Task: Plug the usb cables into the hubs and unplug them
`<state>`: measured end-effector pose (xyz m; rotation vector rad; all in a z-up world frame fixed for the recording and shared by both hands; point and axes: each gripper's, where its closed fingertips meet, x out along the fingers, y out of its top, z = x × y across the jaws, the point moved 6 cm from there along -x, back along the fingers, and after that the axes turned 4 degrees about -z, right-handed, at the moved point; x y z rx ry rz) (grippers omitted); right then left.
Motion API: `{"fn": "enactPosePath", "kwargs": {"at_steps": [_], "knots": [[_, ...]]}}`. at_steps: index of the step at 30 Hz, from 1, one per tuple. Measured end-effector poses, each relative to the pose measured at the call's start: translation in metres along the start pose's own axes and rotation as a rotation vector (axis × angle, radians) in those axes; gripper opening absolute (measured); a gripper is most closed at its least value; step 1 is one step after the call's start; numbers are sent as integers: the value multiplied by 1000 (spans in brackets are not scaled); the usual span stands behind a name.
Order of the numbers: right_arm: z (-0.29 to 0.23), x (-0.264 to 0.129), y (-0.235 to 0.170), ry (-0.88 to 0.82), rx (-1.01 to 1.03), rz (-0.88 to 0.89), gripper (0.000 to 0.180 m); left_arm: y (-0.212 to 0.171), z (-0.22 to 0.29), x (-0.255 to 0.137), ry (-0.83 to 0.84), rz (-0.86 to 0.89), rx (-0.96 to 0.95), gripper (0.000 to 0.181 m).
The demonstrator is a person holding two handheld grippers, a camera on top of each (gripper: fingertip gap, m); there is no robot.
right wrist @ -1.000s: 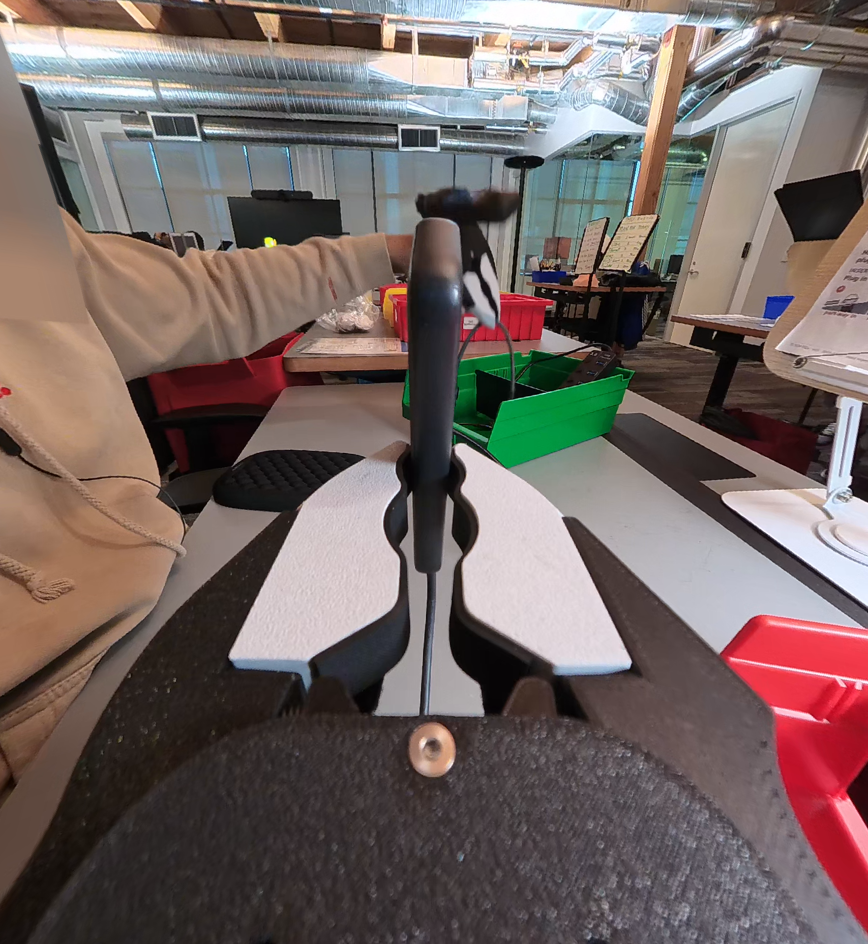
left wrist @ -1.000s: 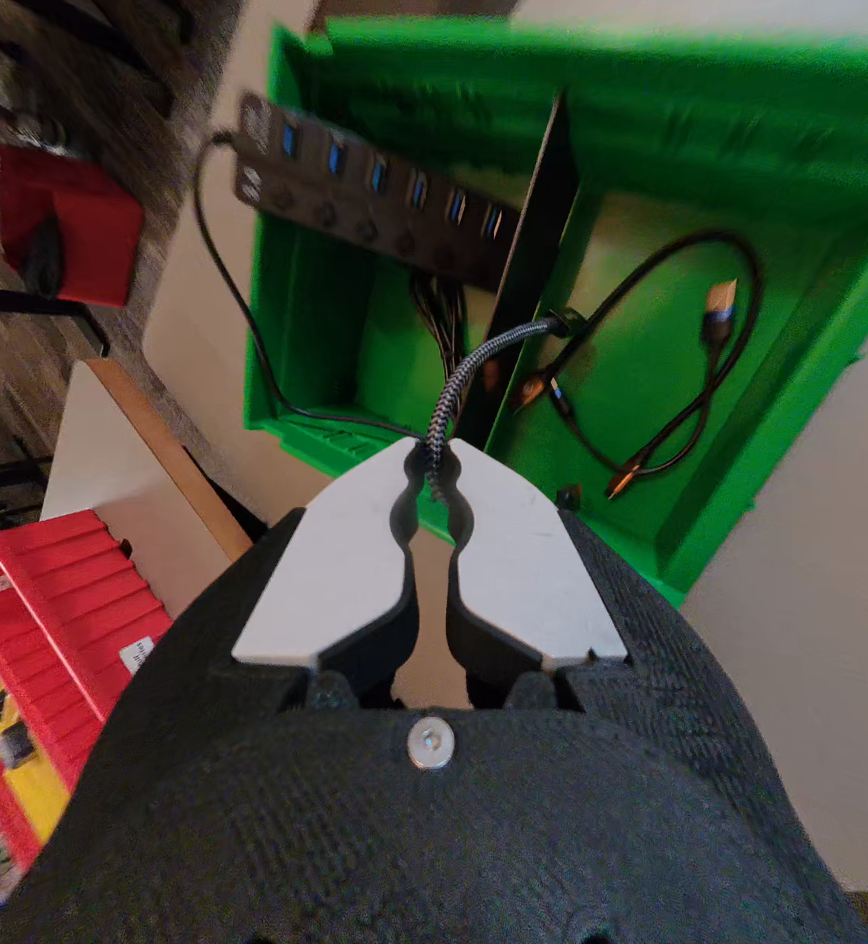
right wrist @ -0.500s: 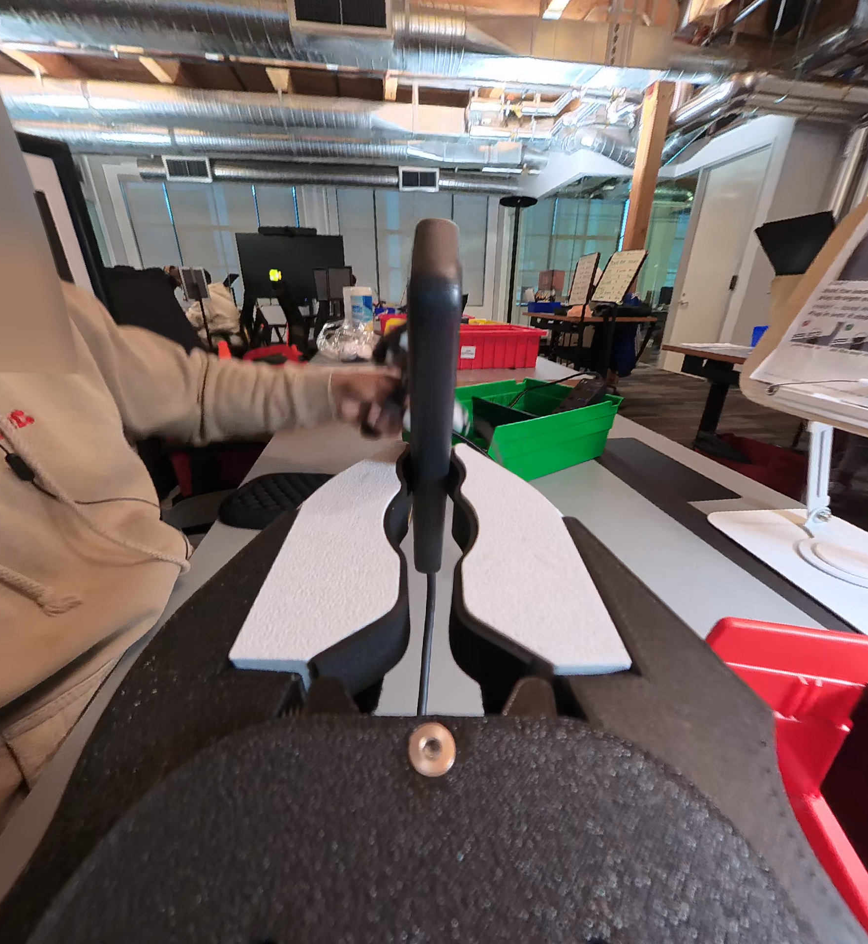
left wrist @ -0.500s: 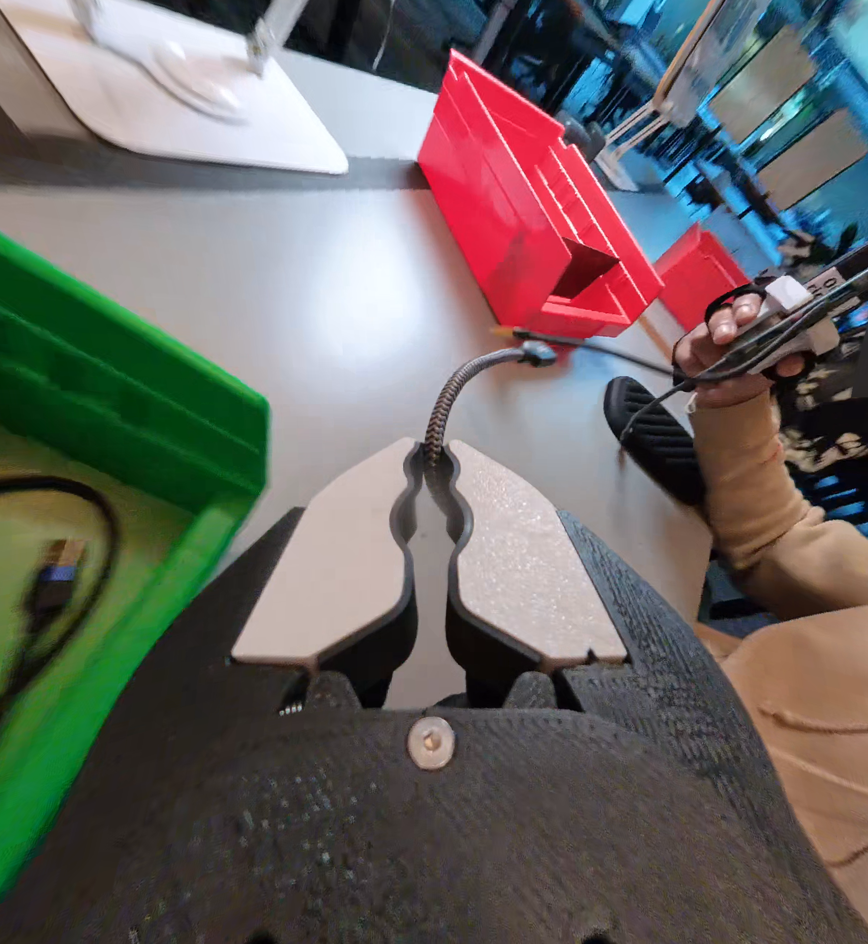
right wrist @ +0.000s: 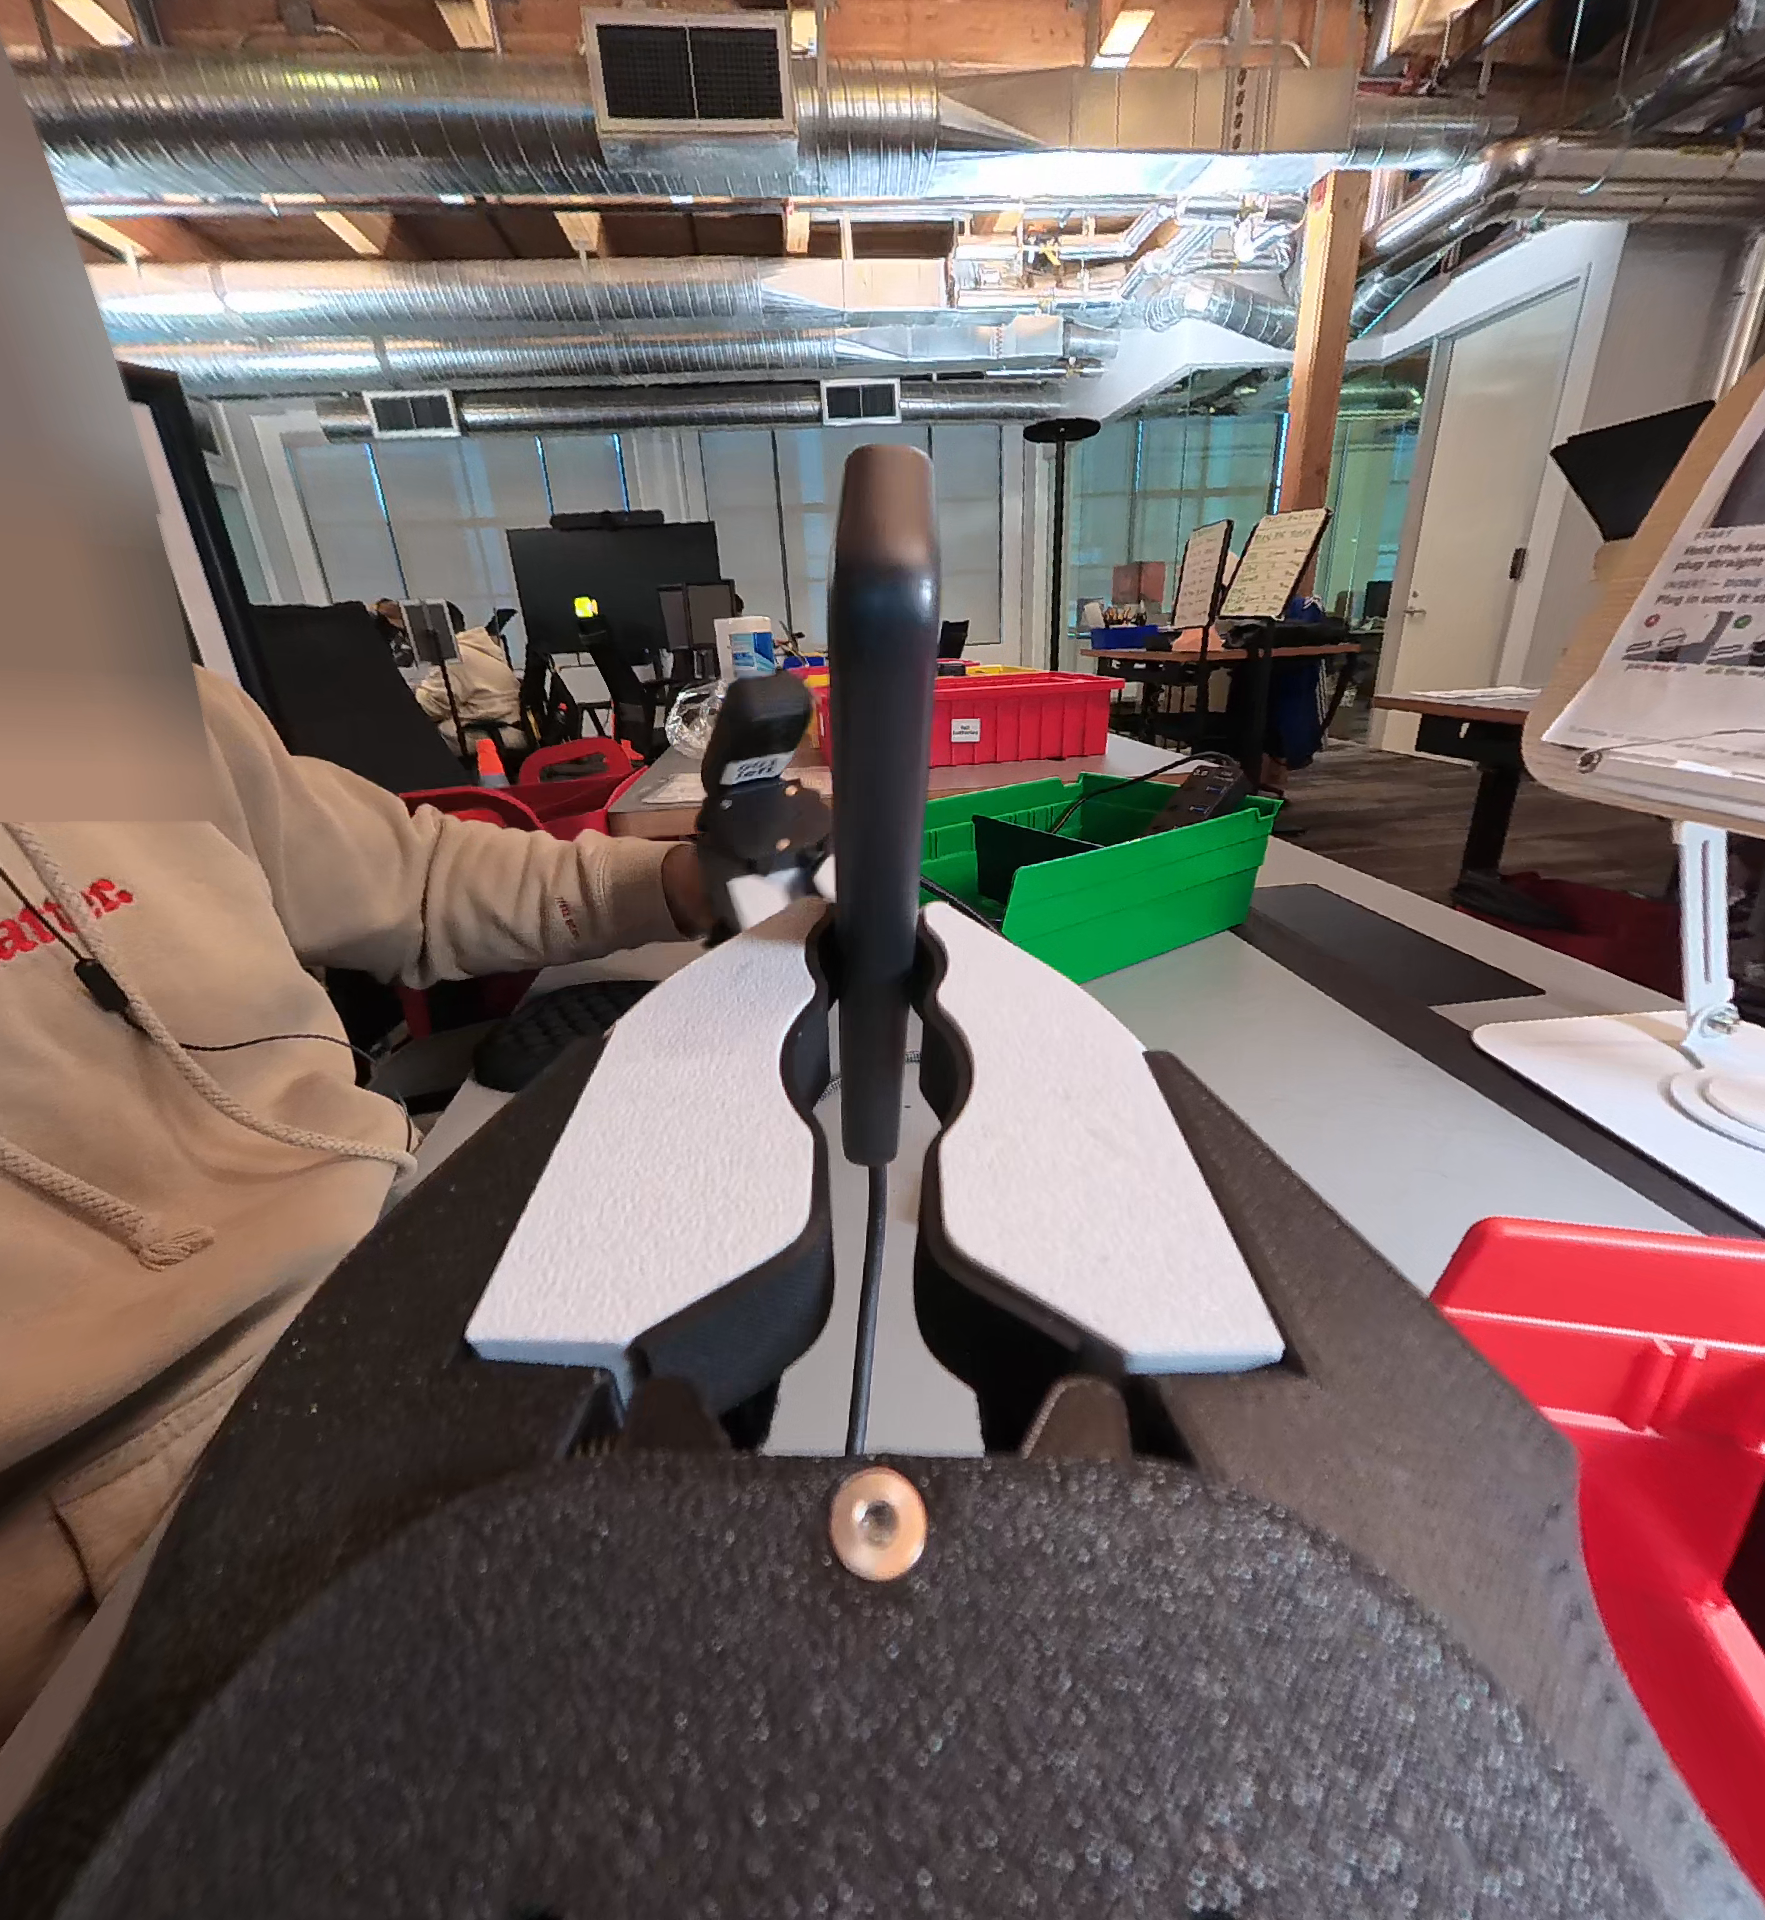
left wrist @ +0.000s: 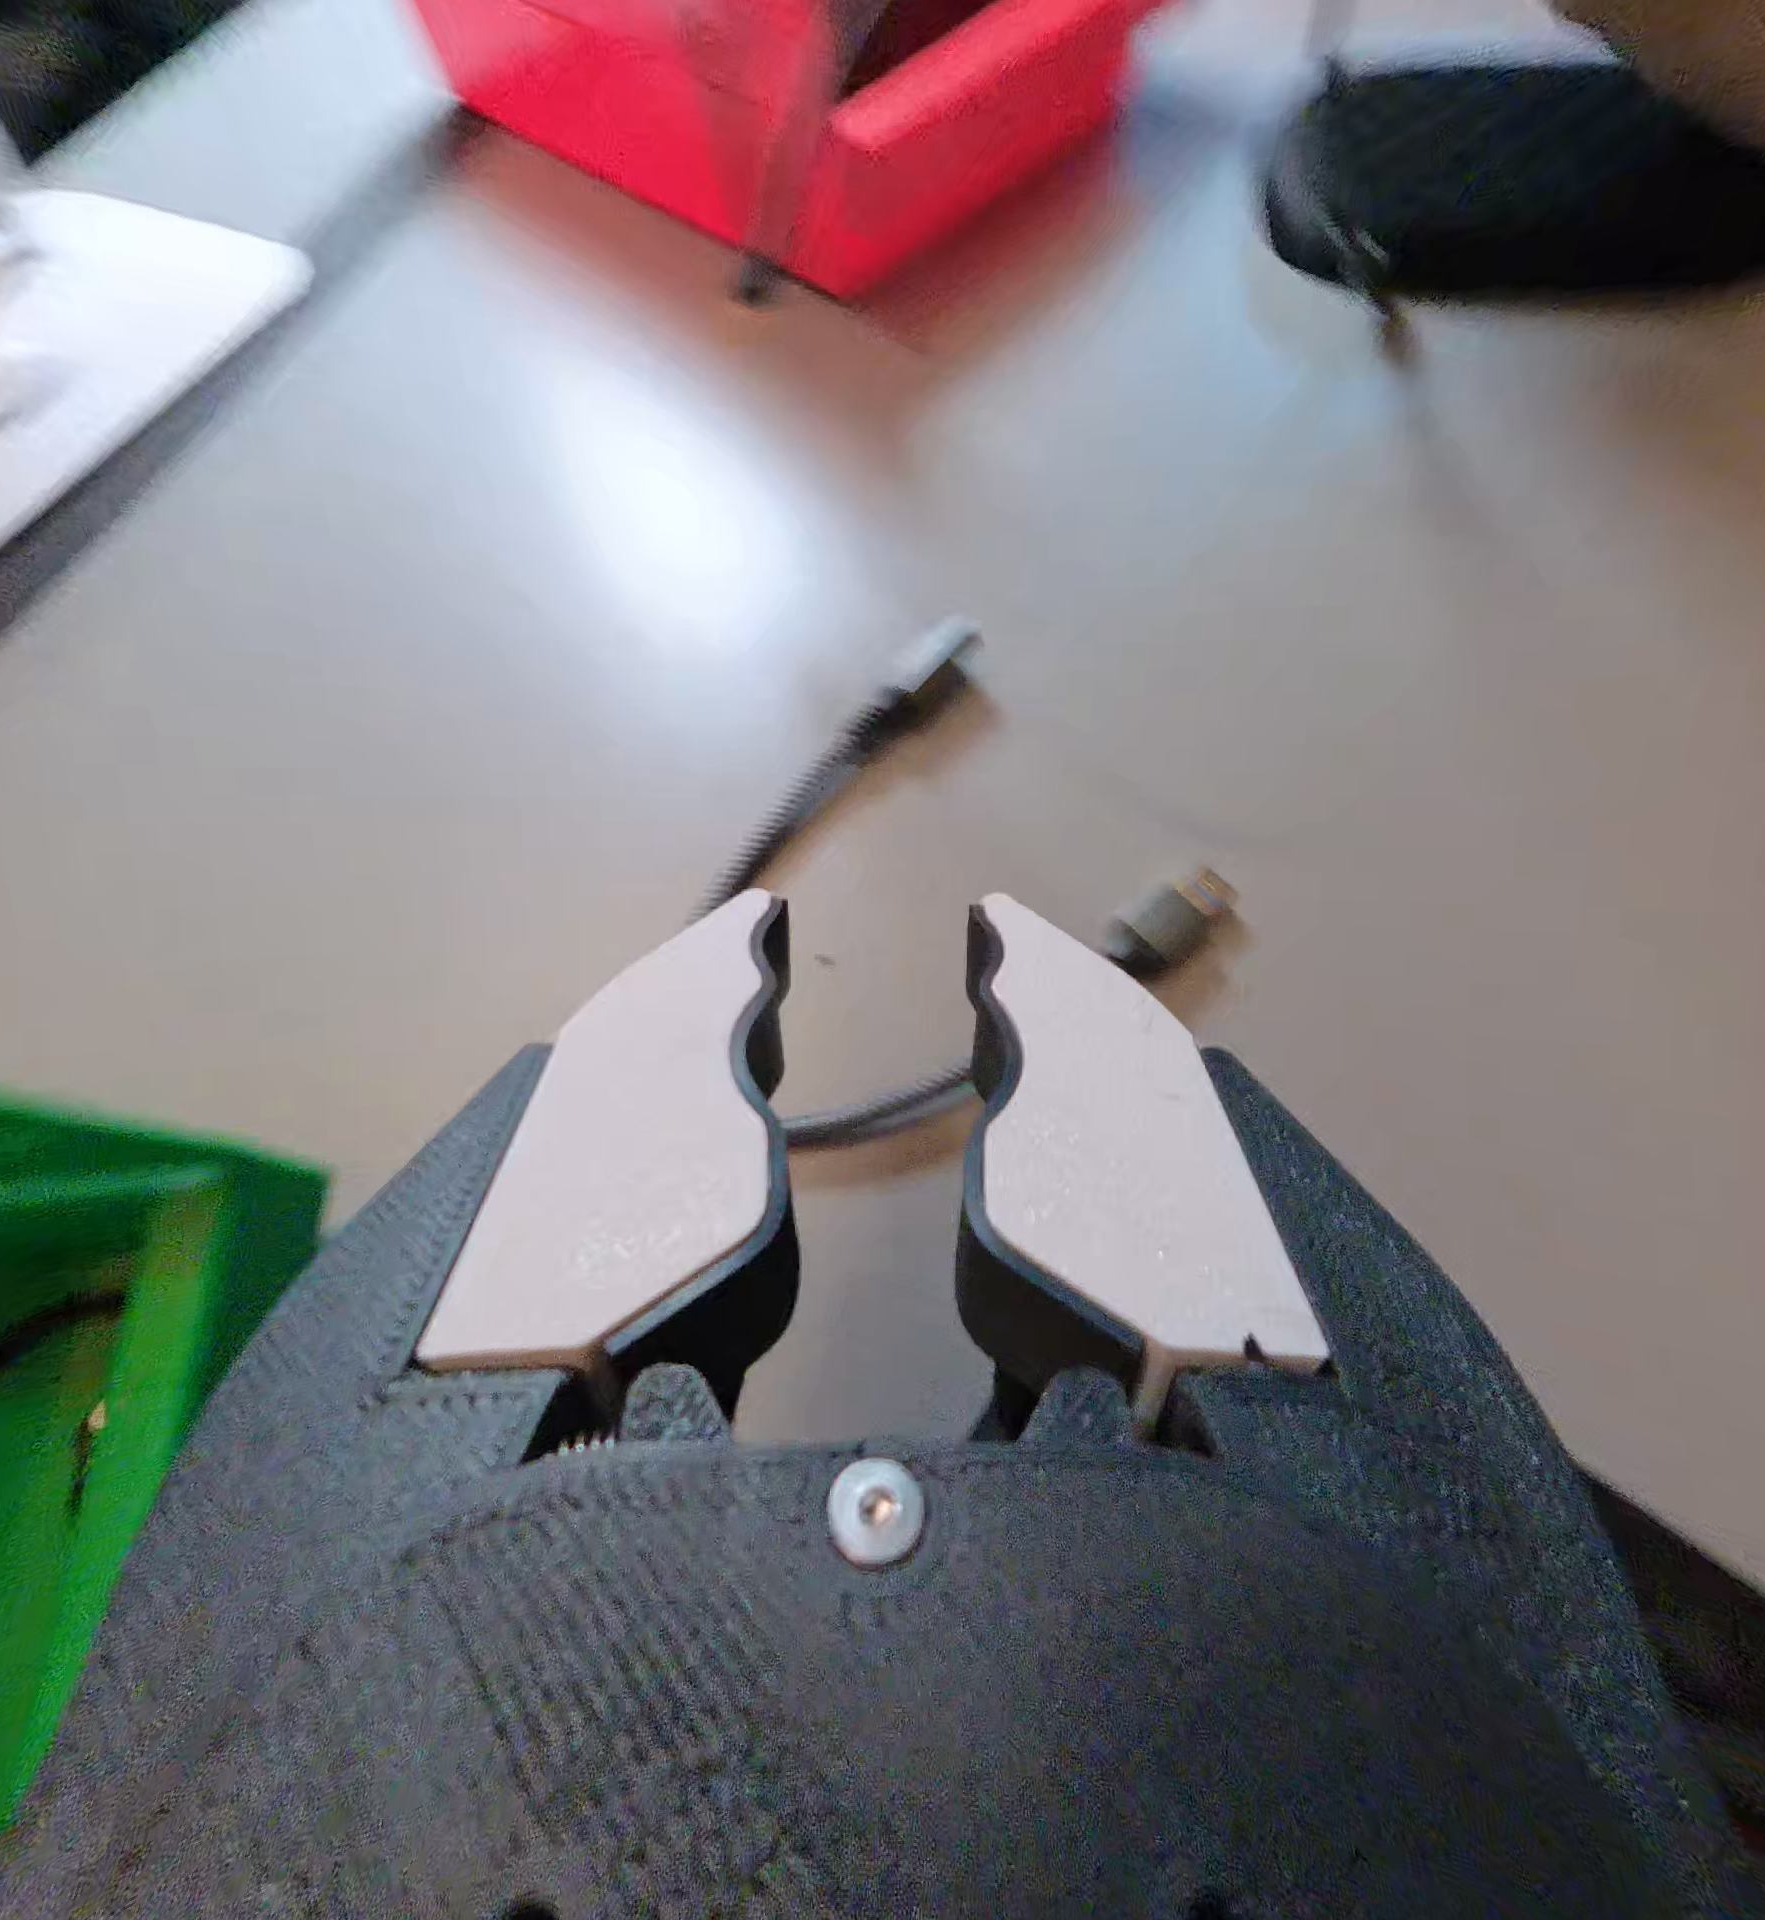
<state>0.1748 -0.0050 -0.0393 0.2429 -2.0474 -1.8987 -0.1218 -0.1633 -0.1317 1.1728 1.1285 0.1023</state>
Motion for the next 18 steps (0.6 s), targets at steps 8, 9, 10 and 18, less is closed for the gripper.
{"fn": "enactPosePath", "kwargs": {"at_steps": [8,9,10,18], "knots": [[2,-2,-1,18,21,16,12,-20,34,34,-188,-281,349,36],[1,-2,-2,30,23,17,12,-19,34,37,-209,-292,359,35],[0,-3,-2,46,23,20,12,-18,33,40,-233,-293,362,33],[-6,-6,-4,162,33,62,12,-4,39,64,-282,-196,356,10]]}}
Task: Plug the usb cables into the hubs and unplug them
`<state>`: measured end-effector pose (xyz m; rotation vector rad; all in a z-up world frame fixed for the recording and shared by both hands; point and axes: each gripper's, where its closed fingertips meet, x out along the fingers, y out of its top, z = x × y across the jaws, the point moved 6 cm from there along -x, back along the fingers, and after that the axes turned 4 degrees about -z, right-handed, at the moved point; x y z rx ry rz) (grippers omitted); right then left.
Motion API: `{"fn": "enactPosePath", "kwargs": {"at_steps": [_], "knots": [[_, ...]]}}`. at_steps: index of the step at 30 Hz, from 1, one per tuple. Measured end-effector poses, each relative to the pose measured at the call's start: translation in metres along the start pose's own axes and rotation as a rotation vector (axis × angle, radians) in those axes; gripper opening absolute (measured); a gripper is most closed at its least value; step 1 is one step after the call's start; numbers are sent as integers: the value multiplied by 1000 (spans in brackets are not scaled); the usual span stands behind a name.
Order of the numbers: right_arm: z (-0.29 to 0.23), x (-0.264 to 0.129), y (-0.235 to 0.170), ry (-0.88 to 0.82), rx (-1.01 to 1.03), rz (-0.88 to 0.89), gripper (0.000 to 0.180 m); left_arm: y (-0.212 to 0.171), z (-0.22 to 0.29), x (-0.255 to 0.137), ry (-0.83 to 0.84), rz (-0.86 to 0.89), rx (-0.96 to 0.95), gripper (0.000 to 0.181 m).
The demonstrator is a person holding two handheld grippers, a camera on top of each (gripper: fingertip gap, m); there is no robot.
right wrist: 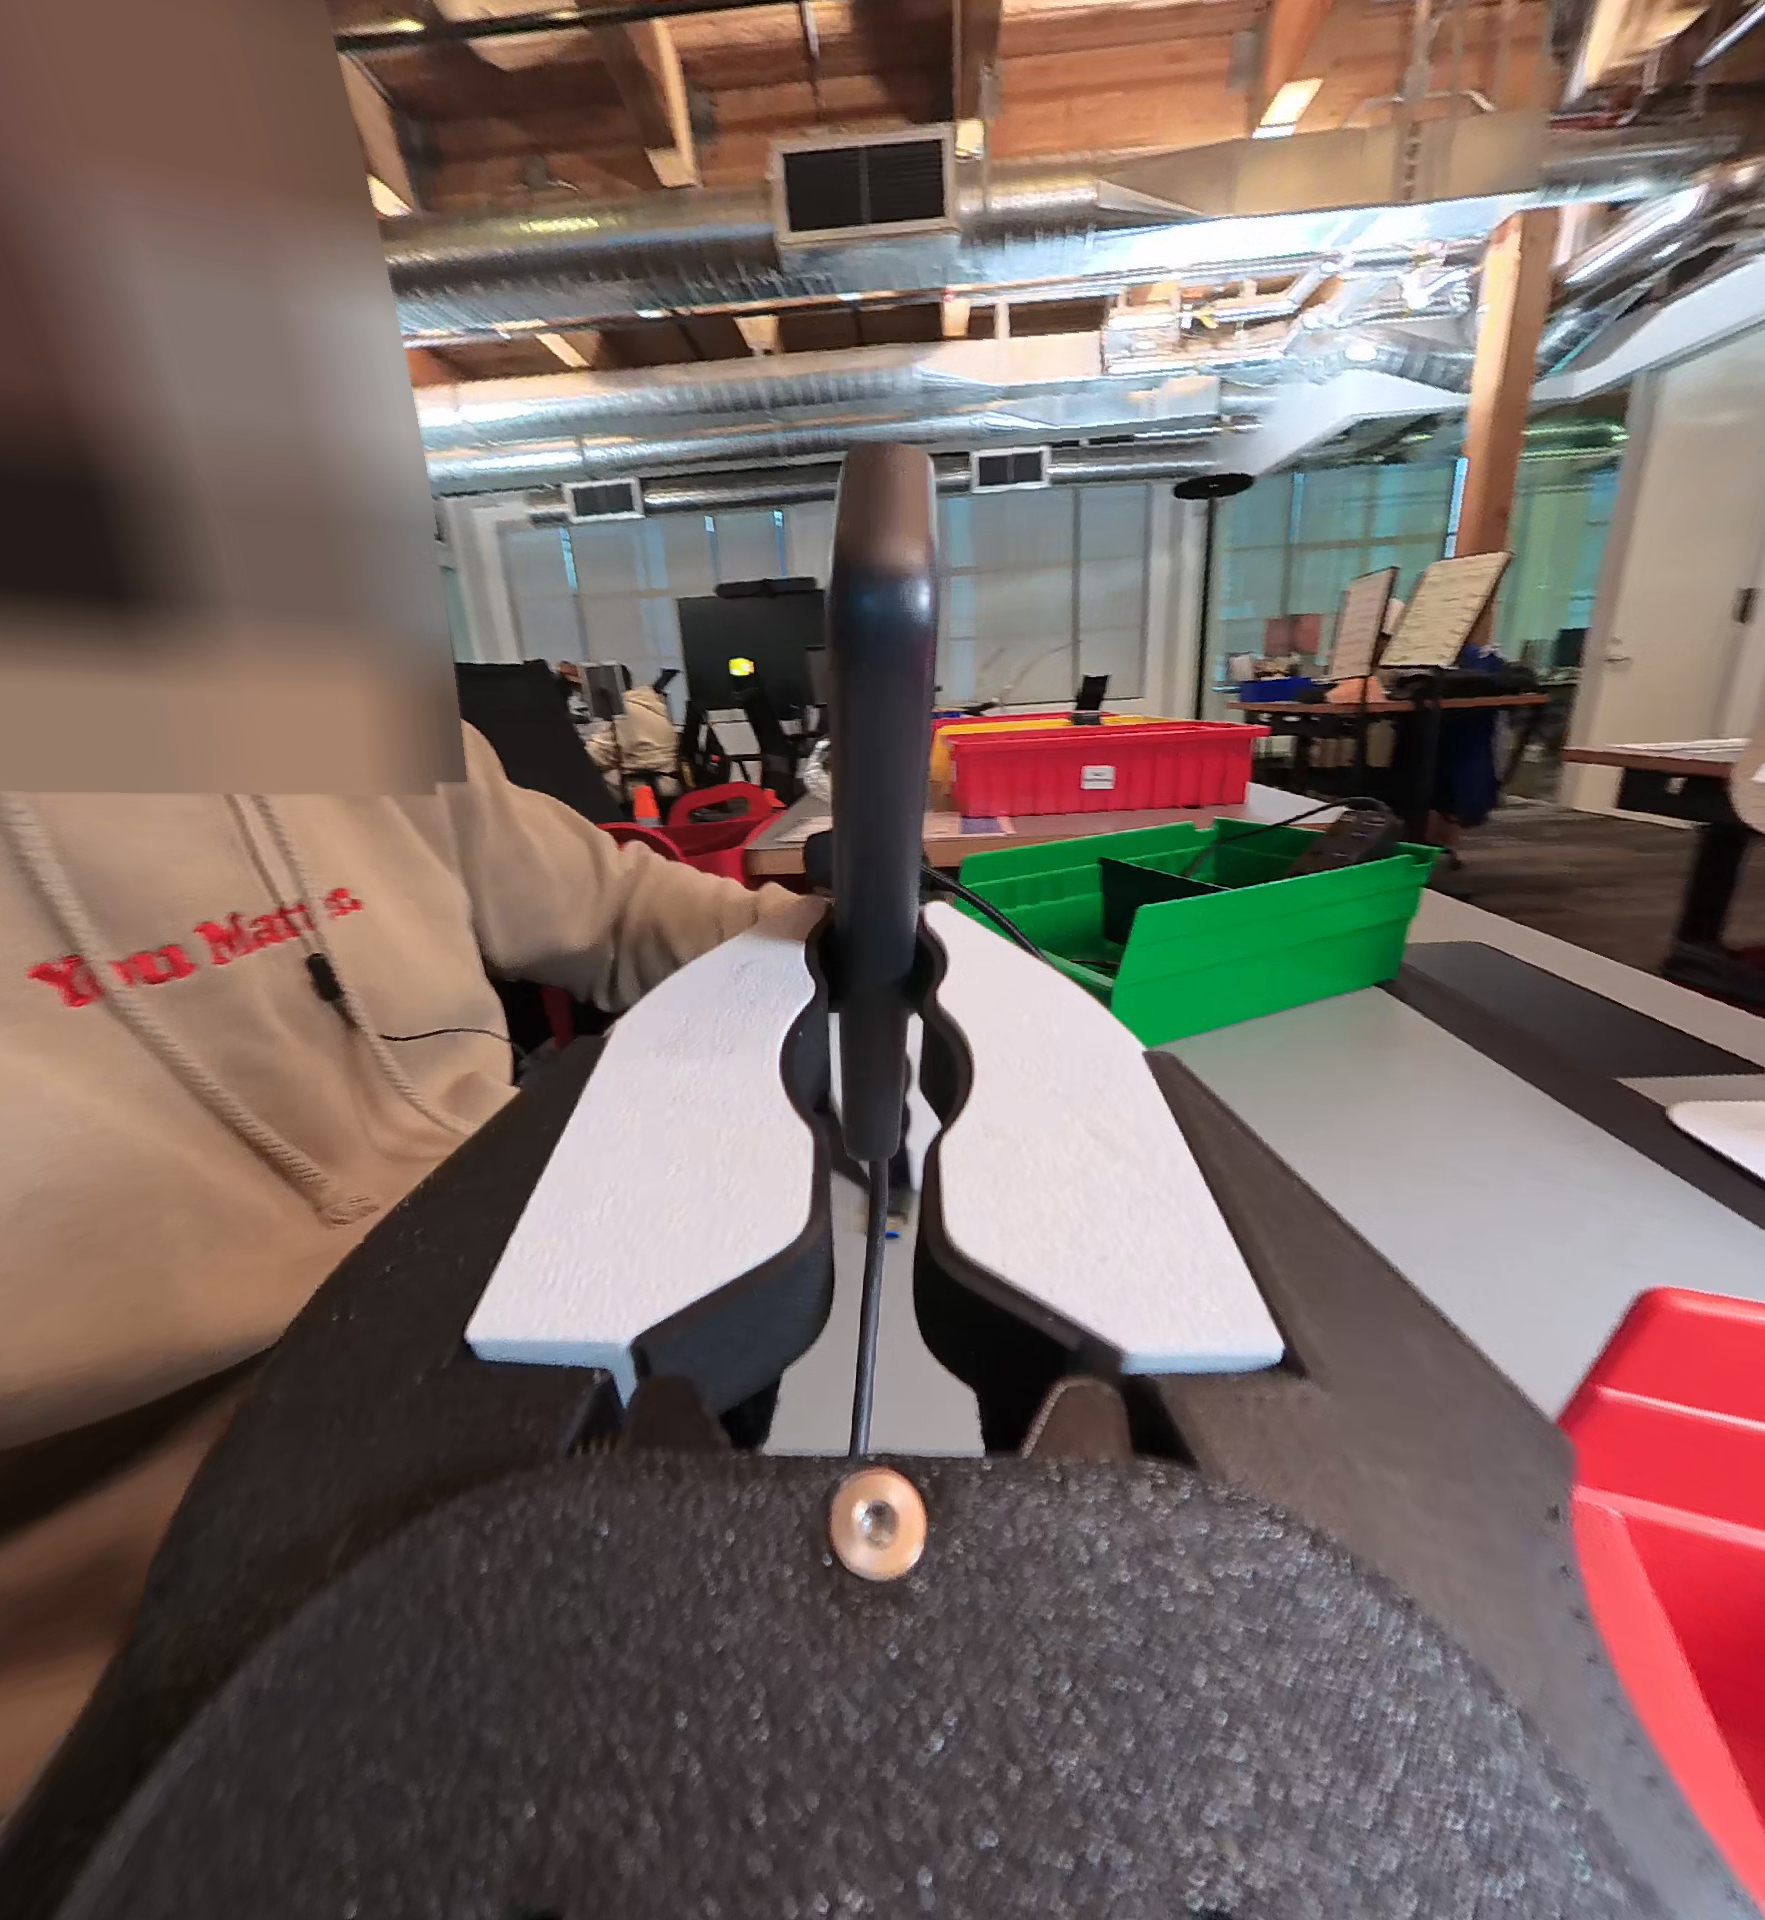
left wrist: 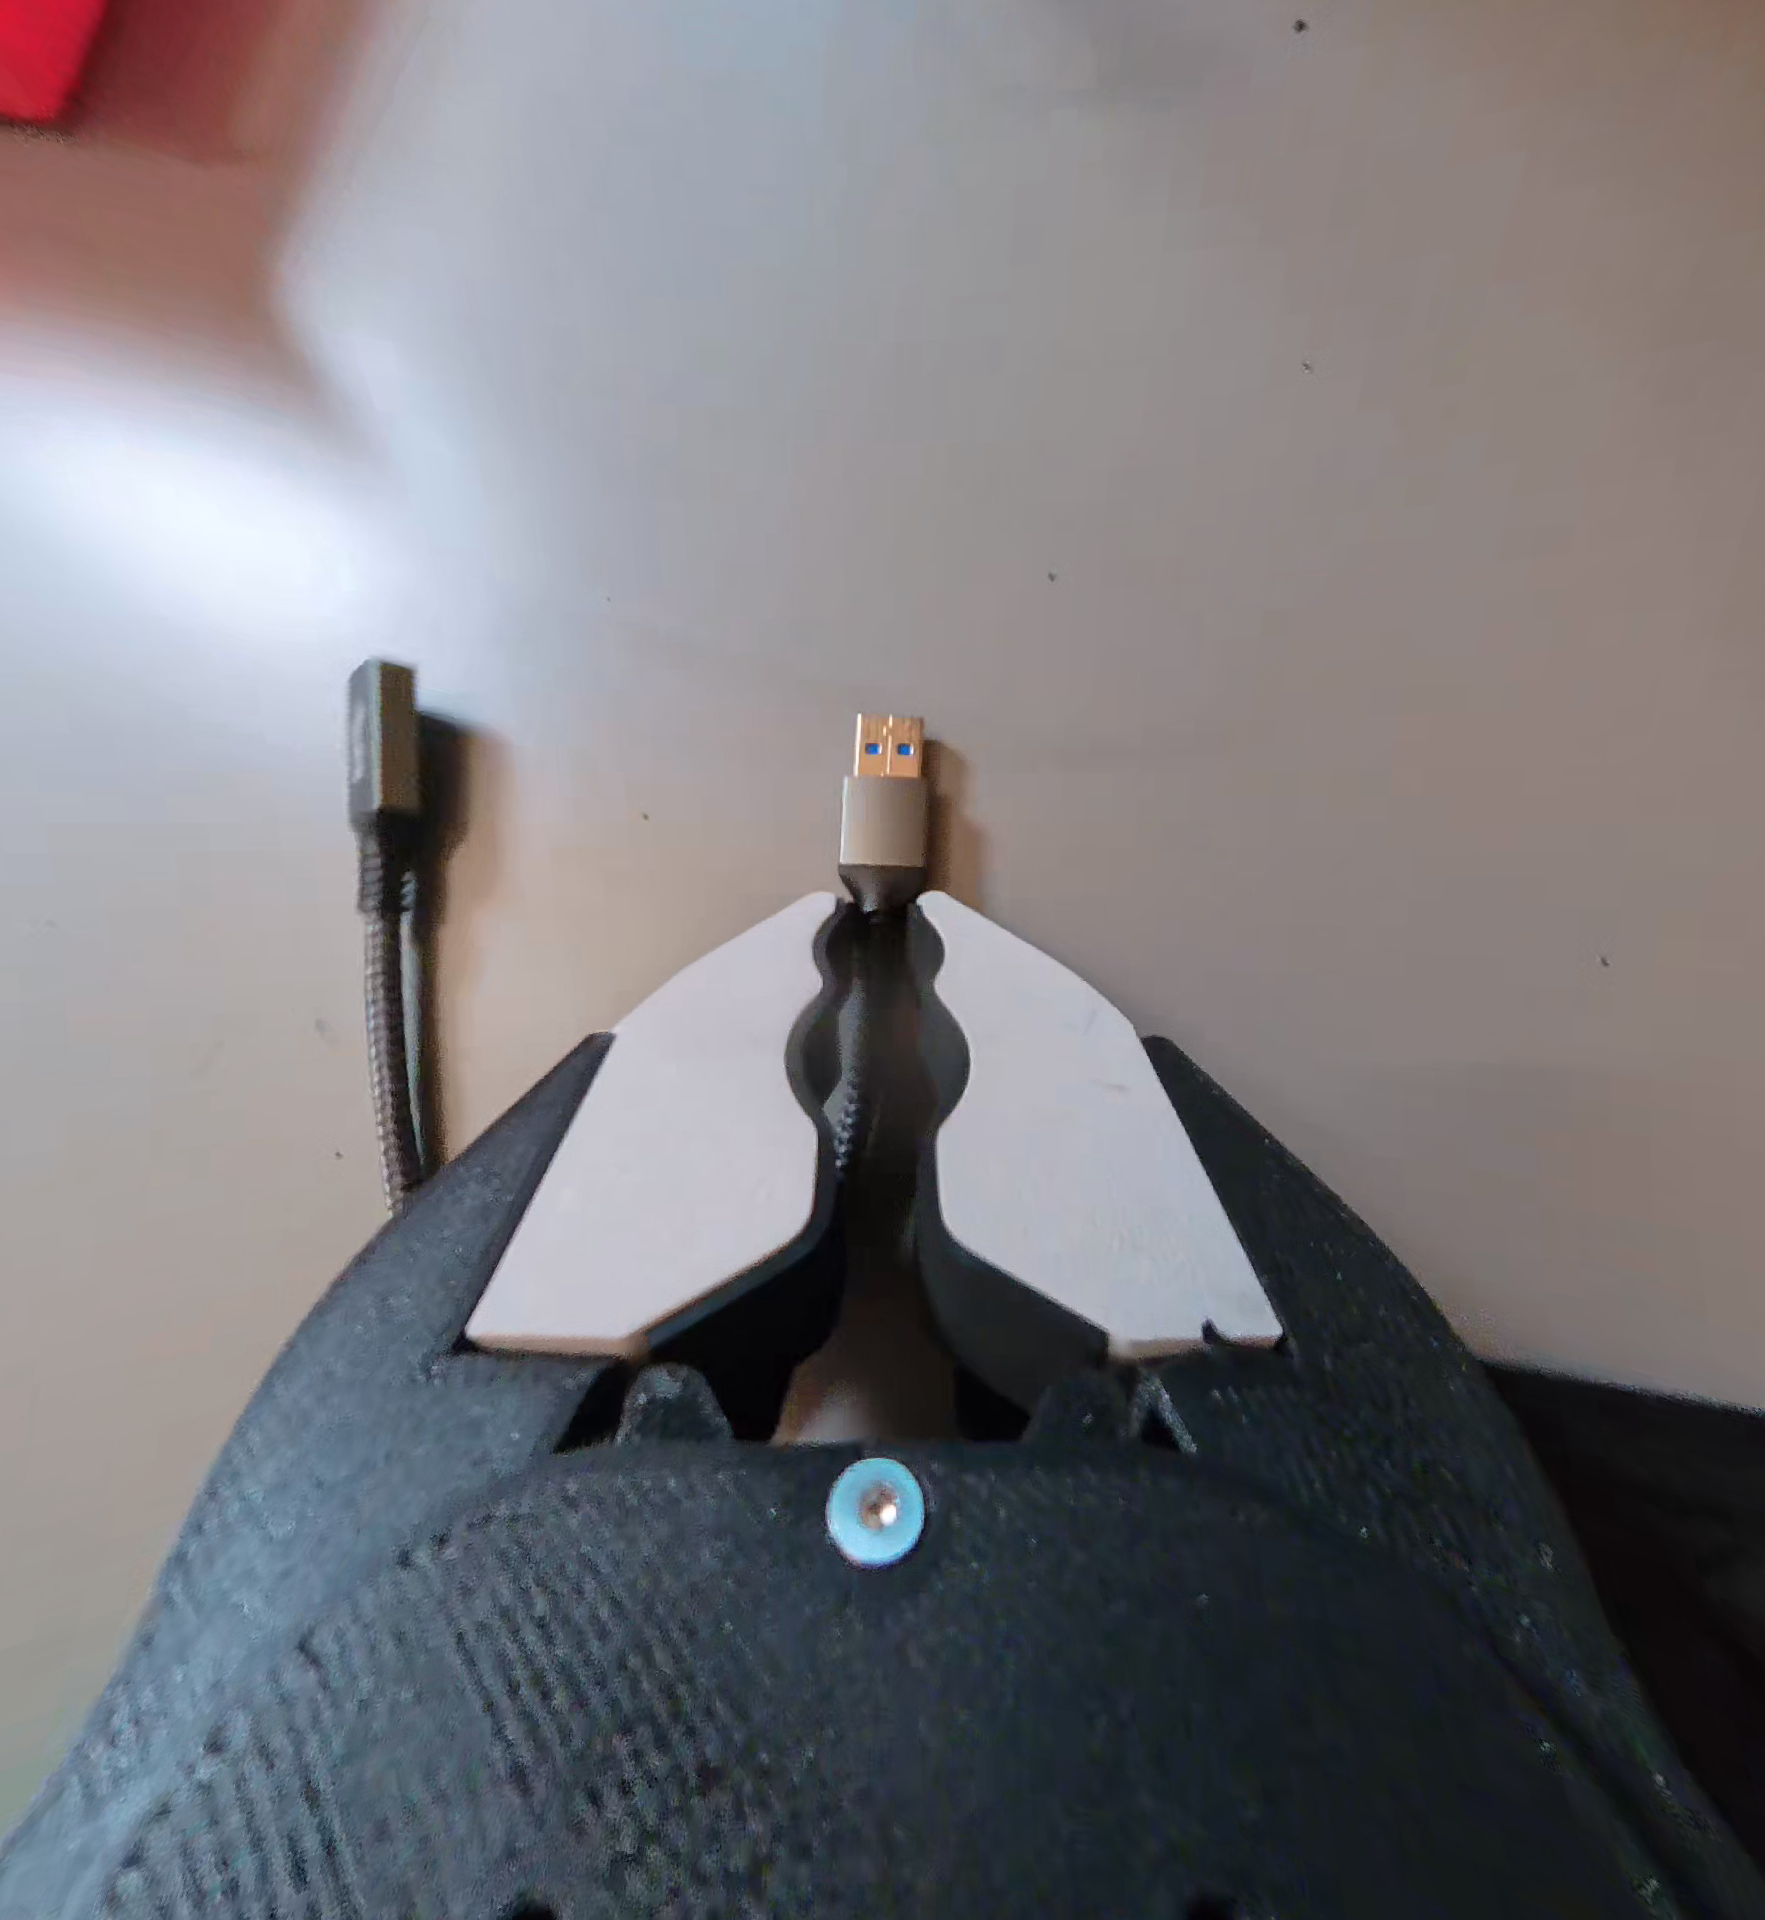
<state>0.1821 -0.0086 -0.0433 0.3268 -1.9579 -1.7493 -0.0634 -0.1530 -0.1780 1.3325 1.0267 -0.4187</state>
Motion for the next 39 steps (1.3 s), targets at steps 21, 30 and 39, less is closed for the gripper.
{"fn": "enactPosePath", "kwargs": {"at_steps": [21,30,39], "knots": [[-20,20,-19,238,53,-107,12,39,-21,-87,-84,620,-312,9],[-18,38,-30,90,-81,-270,12,59,-17,-100,-309,754,-374,9],[-23,42,-34,119,-90,-294,12,63,-13,-75,-318,661,-393,9]]}}
